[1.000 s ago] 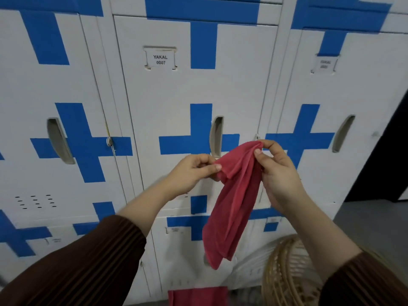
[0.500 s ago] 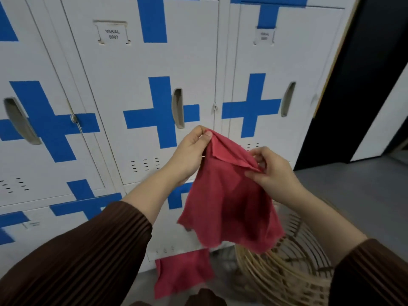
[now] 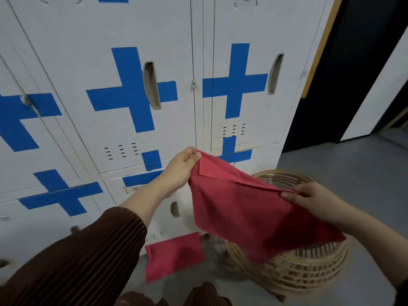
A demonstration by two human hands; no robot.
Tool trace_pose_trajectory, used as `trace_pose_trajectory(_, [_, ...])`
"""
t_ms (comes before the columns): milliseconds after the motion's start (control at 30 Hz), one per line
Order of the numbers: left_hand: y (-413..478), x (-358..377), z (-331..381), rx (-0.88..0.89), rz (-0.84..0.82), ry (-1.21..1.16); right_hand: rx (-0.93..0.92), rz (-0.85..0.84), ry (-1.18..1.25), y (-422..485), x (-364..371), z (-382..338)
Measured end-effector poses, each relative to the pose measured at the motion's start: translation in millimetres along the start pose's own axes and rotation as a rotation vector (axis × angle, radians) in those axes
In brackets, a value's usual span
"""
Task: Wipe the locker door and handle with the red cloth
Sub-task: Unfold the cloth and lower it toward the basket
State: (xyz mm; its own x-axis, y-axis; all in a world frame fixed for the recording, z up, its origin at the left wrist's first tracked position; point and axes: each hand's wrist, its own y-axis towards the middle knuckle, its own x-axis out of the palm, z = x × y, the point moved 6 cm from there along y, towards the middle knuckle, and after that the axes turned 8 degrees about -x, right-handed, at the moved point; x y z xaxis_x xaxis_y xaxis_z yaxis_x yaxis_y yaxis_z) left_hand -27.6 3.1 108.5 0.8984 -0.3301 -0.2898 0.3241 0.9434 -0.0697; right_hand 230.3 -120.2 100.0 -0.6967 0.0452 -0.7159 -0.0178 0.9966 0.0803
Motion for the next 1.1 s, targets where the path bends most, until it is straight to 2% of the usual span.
trace_pose_trajectory(67, [10, 12, -19, -0.043, -0.005, 0.056, 0.073, -0.003, -0.07, 4, 0, 24])
trace_pose_trajectory(167, [30, 38, -44, -0.106, -0.002, 0.134, 0.121, 0.153, -0.227, 11, -2, 55])
trace_pose_trajectory(233, [39, 52, -58, -0.143, -0.004, 0.165, 0.116, 0.242, -0.223, 9, 0, 64])
trace_pose_trajectory(267, [44, 58, -66, -0.163, -0.001, 0.182, 0.103, 0.218, -0.193, 9, 4, 71])
trace_pose_trajectory(333, [51, 62, -83, -0.2, 0.003, 0.229, 0.063, 0.037, -0.163, 8, 20, 82])
trace_pose_trajectory(400, [54, 63, -101, -0.245, -0.009, 0.324, 0.05, -0.236, -0.191, 2, 43, 91])
trace_pose_trajectory(467, [53, 65, -115, -0.289, -0.019, 0.461, 0.096, -0.483, -0.159, -9, 66, 100])
trace_pose_trajectory(500, [52, 68, -121, -0.299, -0.02, 0.526, 0.126, -0.549, -0.14, -13, 76, 106])
trace_pose_trajectory(533, [51, 73, -124, -0.281, -0.025, 0.586, 0.135, -0.556, -0.142, -15, 84, 109])
trace_pose_trajectory(600, [48, 92, -124, -0.174, -0.093, 0.674, 0.115, -0.435, -0.233, -12, 93, 115])
trace_pose_trajectory(667, [42, 120, -121, -0.04, -0.248, 0.742, 0.079, -0.306, -0.33, -8, 100, 114])
trace_pose_trajectory(733, [35, 148, -125, 0.067, -0.42, 0.822, 0.034, -0.309, -0.346, -8, 117, 112])
trace_pose_trajectory(833, [27, 174, -140, 0.086, -0.577, 0.967, 0.043, -0.337, -0.345, -11, 139, 115])
trace_pose_trajectory(1000, [26, 179, -148, 0.069, -0.519, 0.988, 0.086, -0.325, -0.385, -10, 148, 125])
trace_pose_trajectory(1100, [27, 176, -152, 0.007, -0.384, 0.987, 0.113, -0.315, -0.306, -6, 145, 123])
